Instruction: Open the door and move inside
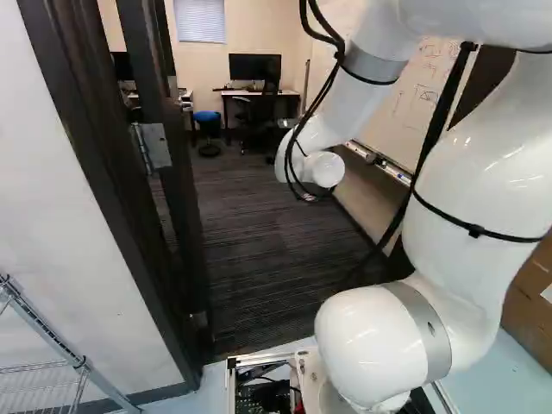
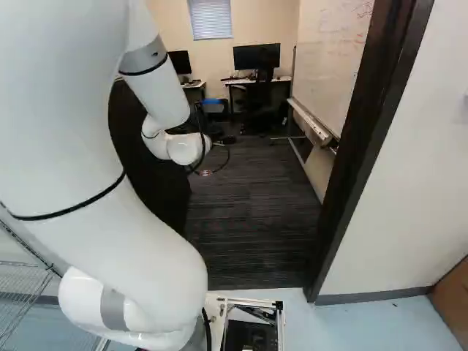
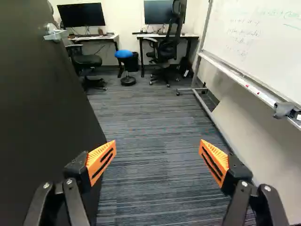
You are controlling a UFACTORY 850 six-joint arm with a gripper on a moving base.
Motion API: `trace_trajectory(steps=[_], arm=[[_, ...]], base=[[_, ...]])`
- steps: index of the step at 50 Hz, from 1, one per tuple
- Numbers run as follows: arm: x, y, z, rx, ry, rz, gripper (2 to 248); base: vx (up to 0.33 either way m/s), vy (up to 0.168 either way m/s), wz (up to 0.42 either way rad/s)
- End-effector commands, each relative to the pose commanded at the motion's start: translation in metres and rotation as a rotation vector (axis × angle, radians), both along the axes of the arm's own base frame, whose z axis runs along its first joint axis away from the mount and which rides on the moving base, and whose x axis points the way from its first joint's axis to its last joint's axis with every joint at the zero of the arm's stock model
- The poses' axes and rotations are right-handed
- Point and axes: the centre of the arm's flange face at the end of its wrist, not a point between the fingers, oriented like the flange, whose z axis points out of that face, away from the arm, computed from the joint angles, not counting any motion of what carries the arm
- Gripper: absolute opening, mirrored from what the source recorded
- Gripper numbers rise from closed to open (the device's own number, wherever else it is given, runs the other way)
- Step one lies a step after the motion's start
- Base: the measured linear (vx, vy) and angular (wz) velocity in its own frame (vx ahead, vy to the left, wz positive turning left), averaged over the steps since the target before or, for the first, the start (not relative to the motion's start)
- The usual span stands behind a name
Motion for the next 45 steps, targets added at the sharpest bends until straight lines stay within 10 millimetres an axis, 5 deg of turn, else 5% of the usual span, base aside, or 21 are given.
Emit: trace_trajectory(steps=[25, 45], arm=[[-0.073, -0.012, -0.021, -0.006, -0.003, -0.016, 247], [-0.112, -0.017, -0.034, -0.009, -0.005, -0.024, 247]], base=[[0.000, 0.000, 0.000], [0.000, 0.000, 0.000]])
